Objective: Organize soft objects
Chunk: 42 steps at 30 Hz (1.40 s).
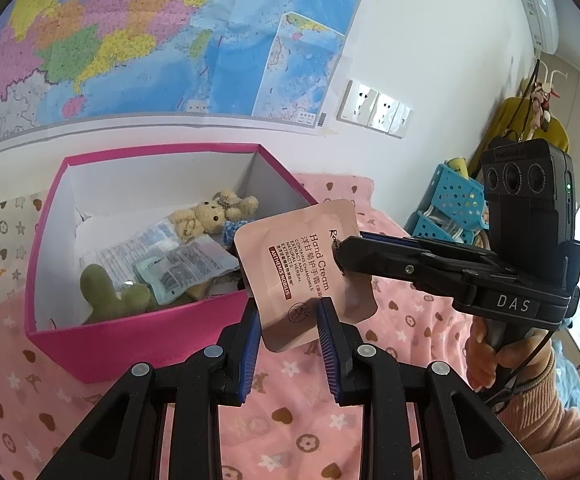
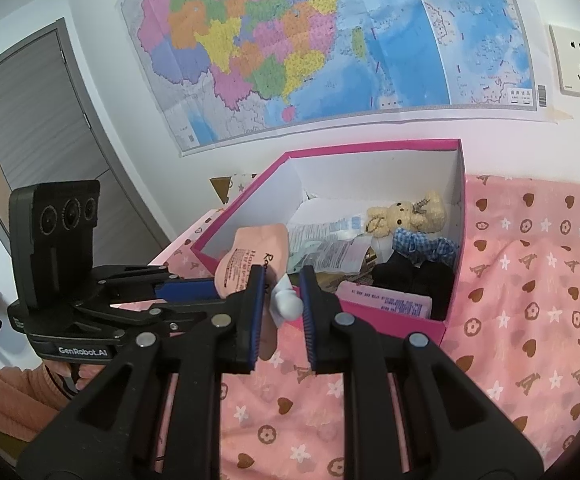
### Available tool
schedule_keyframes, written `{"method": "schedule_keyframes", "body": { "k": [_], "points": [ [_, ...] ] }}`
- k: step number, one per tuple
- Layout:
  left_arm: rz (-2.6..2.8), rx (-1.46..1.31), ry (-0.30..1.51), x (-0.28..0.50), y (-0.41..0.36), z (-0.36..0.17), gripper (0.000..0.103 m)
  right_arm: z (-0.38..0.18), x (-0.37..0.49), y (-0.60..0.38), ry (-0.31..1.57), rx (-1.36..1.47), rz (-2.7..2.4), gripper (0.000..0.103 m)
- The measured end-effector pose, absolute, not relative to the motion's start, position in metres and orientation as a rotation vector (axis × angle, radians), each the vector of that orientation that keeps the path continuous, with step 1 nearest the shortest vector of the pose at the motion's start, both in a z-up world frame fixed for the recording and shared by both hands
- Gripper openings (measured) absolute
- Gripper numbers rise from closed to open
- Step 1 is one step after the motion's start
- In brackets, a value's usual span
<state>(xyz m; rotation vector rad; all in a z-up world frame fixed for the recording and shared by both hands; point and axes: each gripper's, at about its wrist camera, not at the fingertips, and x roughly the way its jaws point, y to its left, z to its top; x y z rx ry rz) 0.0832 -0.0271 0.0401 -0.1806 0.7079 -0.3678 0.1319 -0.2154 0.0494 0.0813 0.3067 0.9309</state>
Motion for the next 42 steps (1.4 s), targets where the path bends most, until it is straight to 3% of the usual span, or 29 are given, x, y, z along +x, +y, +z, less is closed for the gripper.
{"method": "schedule_keyframes", "body": {
  "k": [42],
  "points": [
    [-0.335, -0.171, 0.722, 0.124, -0.016, 0.041, 0.027, 0.062, 0.175, -0.208, 0.337, 0.098, 0.916, 0.02]
  ]
}}
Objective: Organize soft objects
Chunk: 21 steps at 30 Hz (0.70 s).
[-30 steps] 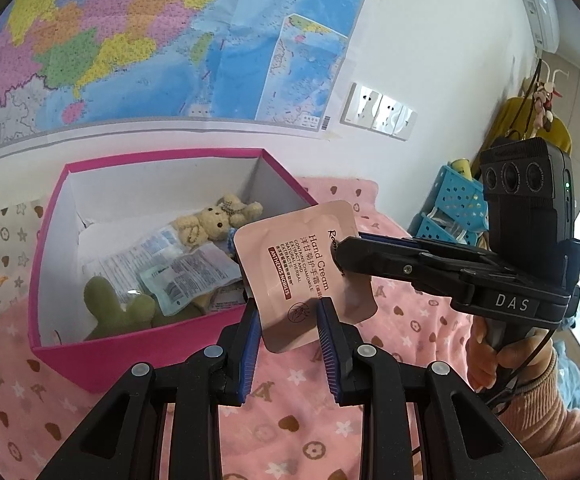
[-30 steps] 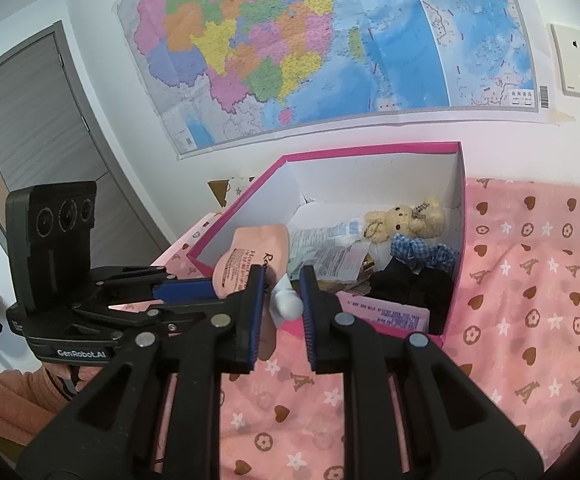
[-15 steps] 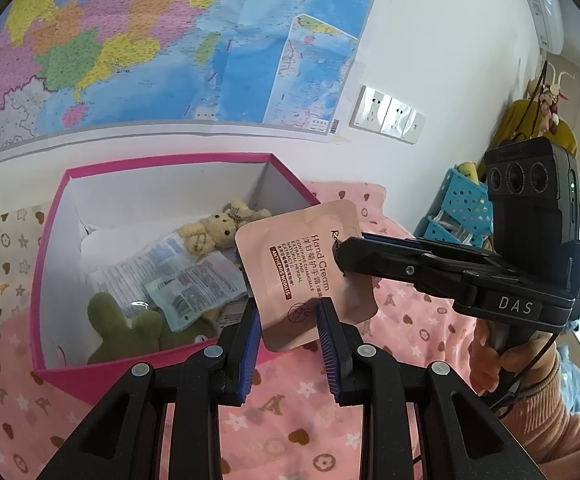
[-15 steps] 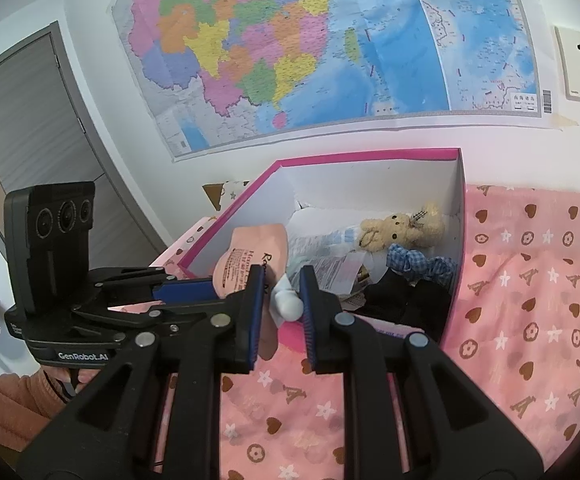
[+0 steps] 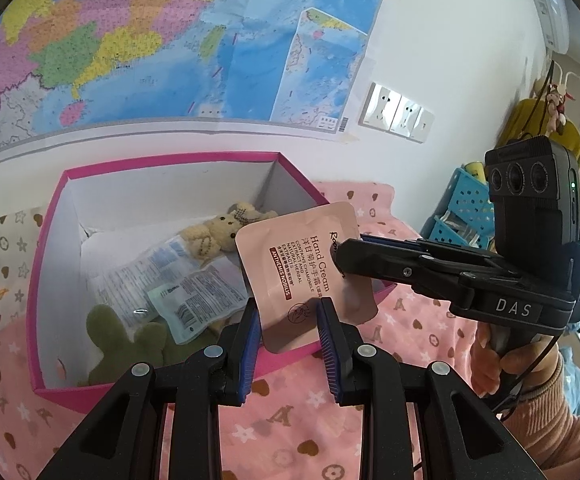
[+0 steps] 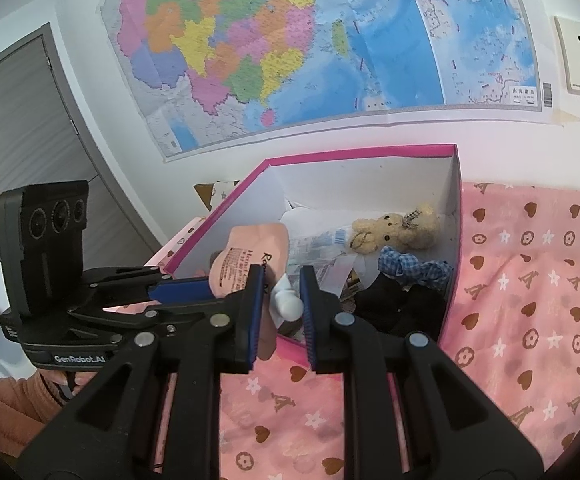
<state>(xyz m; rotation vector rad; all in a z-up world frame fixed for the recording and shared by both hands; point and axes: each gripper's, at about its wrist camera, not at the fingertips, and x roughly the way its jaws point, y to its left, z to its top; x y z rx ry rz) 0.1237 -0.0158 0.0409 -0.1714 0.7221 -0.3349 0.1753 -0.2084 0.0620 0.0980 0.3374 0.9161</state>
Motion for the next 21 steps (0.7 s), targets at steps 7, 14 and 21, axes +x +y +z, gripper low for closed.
{"method": "schedule_keyframes", "body": {
  "k": [7, 14, 21],
  "points": [
    [-0.327, -0.173, 0.733, 0.13, -0.015, 0.039, 0.027, 0.061, 0.183, -0.208, 0.345, 0.102, 0.912, 0.021],
    [-0.321, -0.169, 0.744, 0.138, -0.016, 0.036, 0.027, 0.059, 0.189, -0.208, 0.357, 0.108, 0.906, 0.021],
    [-0.318, -0.167, 0.755, 0.144, -0.016, 0.033, 0.027, 0.059, 0.196, -0.207, 0.367, 0.112, 0.902, 0.021]
  ]
}}
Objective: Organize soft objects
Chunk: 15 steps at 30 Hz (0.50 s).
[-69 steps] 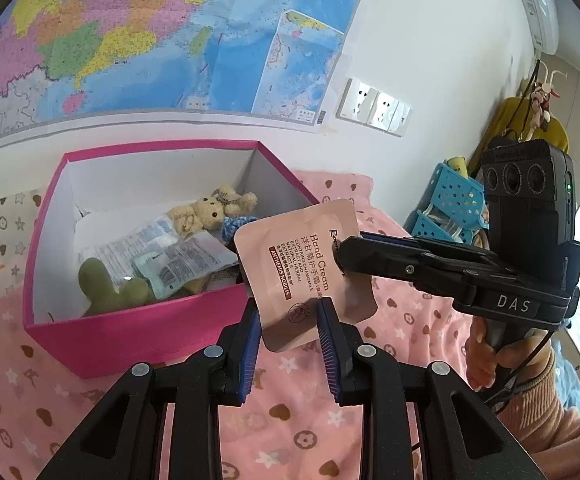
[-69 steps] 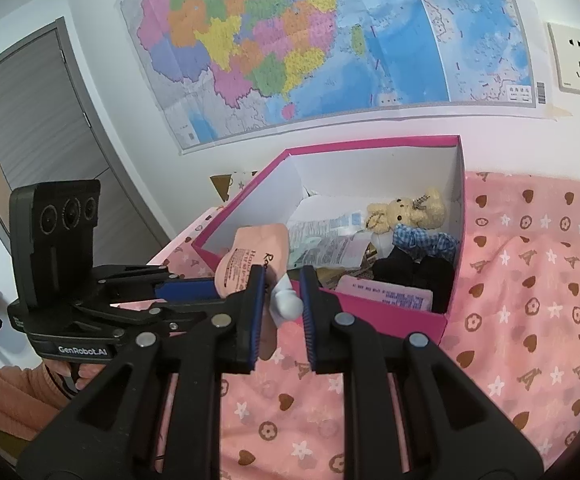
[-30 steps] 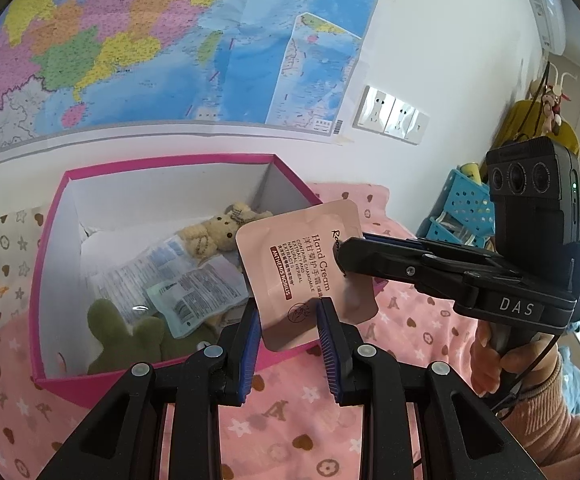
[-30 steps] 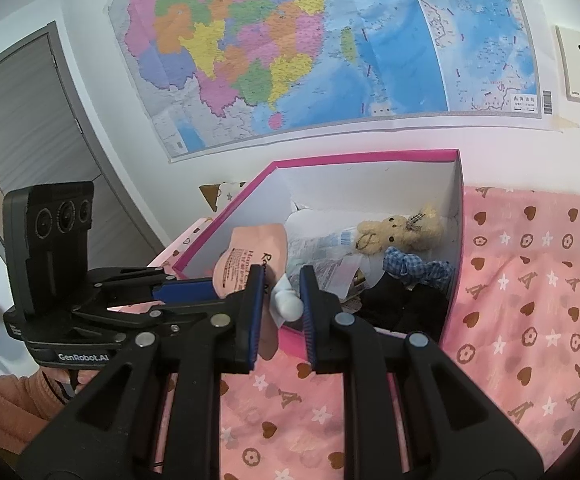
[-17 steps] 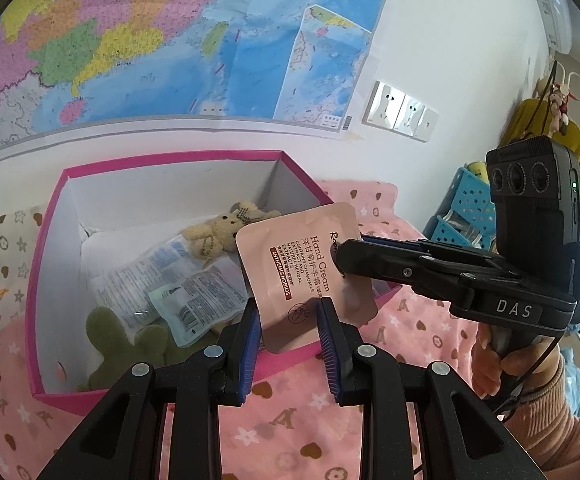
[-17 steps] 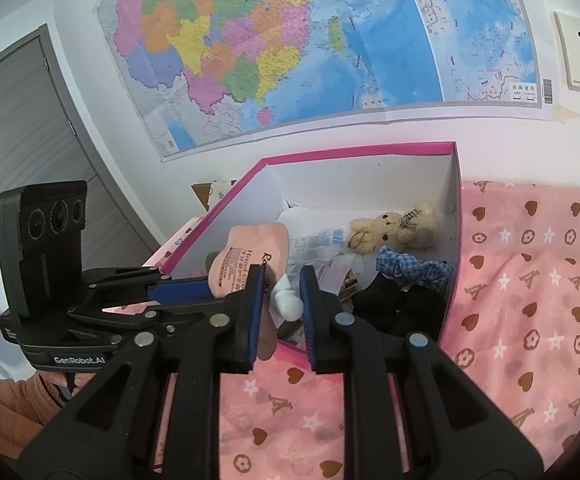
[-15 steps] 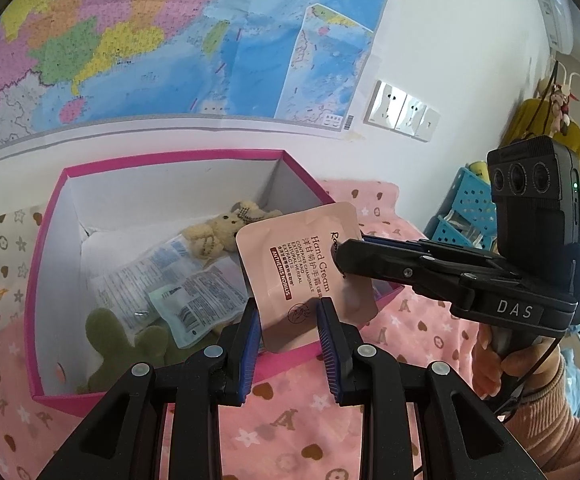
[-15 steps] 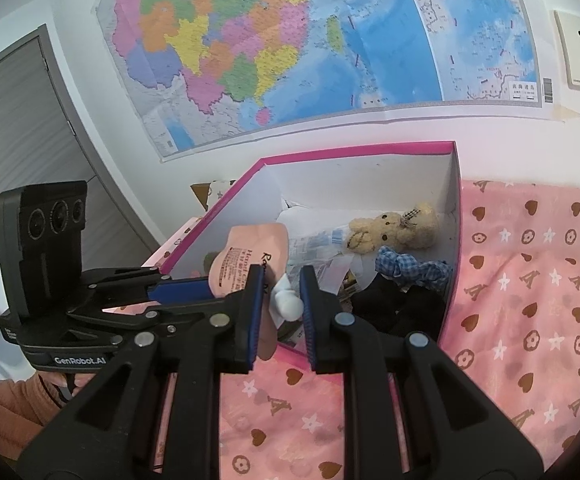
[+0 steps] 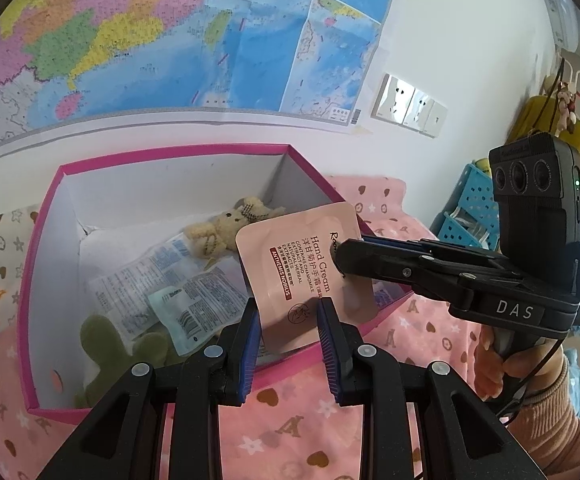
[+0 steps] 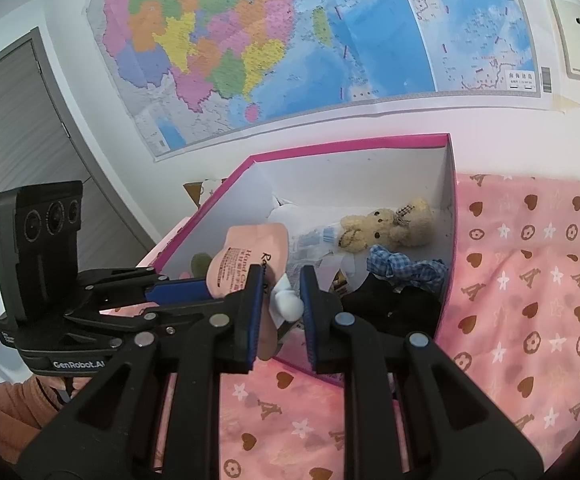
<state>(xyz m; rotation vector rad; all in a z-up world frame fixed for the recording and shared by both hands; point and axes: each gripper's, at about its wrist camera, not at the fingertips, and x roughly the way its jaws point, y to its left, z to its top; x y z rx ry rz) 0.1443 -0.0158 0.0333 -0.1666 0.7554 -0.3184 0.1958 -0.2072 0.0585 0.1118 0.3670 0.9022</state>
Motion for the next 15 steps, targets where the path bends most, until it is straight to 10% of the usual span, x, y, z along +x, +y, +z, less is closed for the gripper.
{"method": "schedule_keyframes", "body": {
  "k": [15],
  "points": [
    [-0.303, -0.176, 0.783, 0.157, -0.015, 0.025, 0.027, 0.054, 0.213, -0.203, 0.393, 0.114, 0.894, 0.021]
  ]
}}
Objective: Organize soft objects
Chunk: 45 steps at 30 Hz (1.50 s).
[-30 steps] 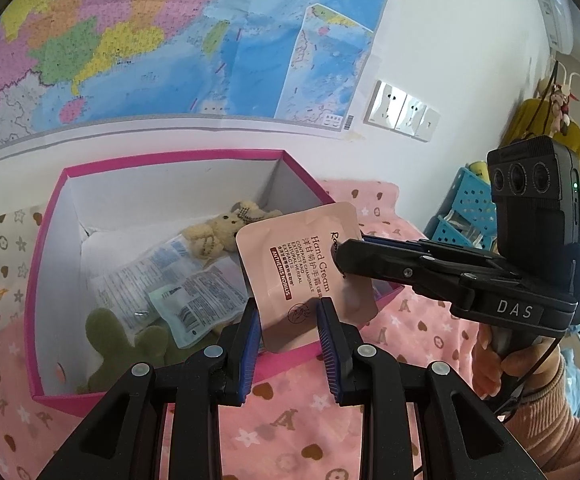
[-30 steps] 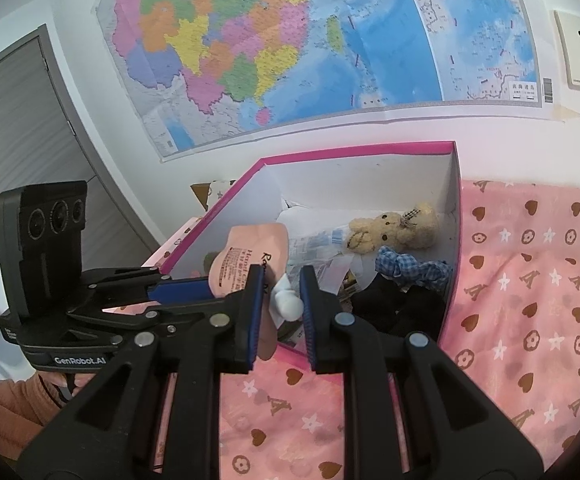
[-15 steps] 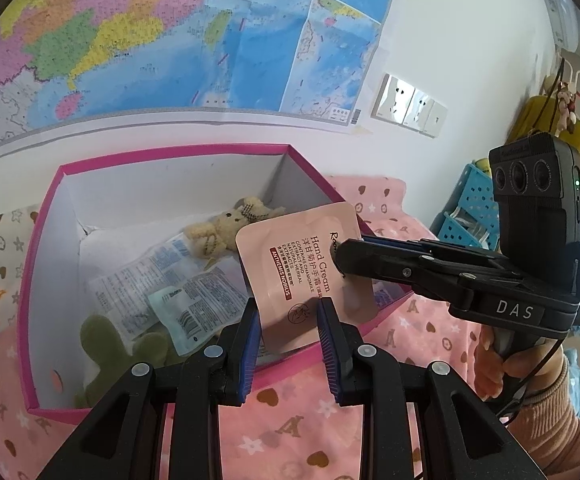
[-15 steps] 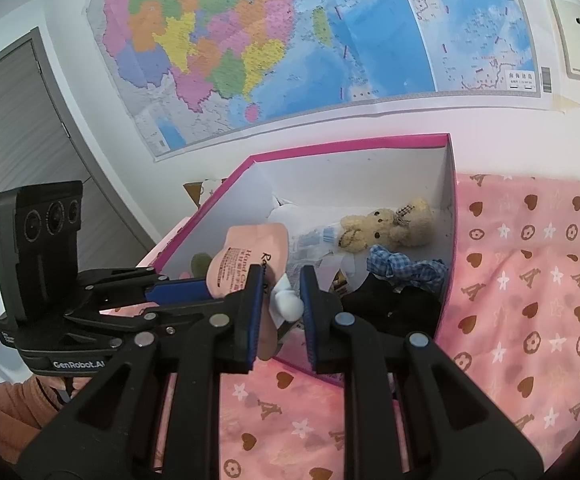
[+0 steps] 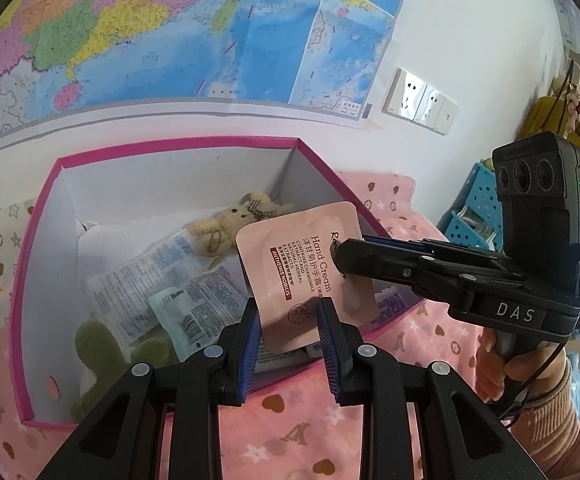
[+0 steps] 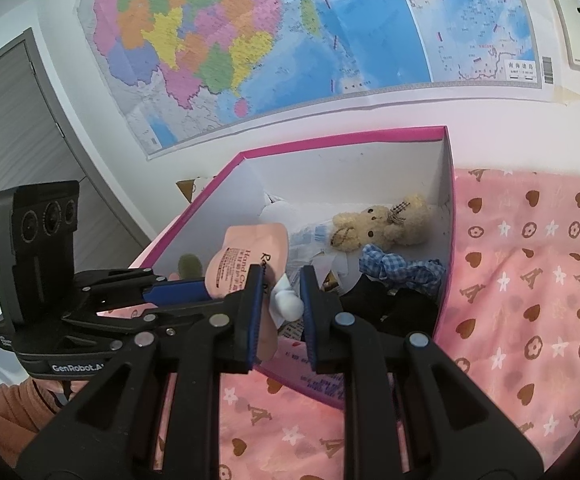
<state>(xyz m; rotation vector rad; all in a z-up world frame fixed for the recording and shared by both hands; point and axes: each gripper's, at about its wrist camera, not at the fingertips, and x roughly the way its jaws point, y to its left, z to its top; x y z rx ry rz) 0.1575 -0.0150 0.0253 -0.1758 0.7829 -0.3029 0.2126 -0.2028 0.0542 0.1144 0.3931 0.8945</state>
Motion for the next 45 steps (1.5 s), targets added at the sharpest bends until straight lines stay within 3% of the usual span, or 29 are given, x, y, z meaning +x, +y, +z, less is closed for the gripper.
{"method": "schedule_keyframes", "body": {
  "k": [24, 25, 29, 33, 37, 39, 45],
  "points": [
    [-0.258, -0.197, 0.834, 0.173, -0.009, 0.011, 0.032, 0.049, 0.223, -0.188, 0.437, 0.067, 0.824, 0.022],
    [-0.245, -0.188, 0.833, 0.172, -0.009, 0.011, 0.034, 0.049, 0.221, -0.188, 0.432, 0.06, 0.811, 0.024],
    [-0.203, -0.167, 0.806, 0.162, -0.008, 0.014, 0.058, 0.05, 0.207, -0.19, 0.391, 0.034, 0.77, 0.044],
    [-0.187, -0.145, 0.753, 0.143, -0.006, 0.023, 0.069, 0.051, 0.174, -0.198, 0.332, 0.006, 0.748, 0.049],
    [-0.163, -0.124, 0.672, 0.113, -0.005, 0.033, 0.088, 0.043, 0.135, -0.202, 0.258, -0.027, 0.716, 0.079],
    [-0.144, -0.12, 0.64, 0.096, -0.003, 0.036, 0.103, 0.035, 0.117, -0.203, 0.234, -0.045, 0.681, 0.086],
    [-0.048, -0.145, 0.621, 0.064, 0.009, 0.034, 0.103, 0.014, 0.096, -0.199, 0.244, -0.061, 0.602, 0.096]
  ]
}}
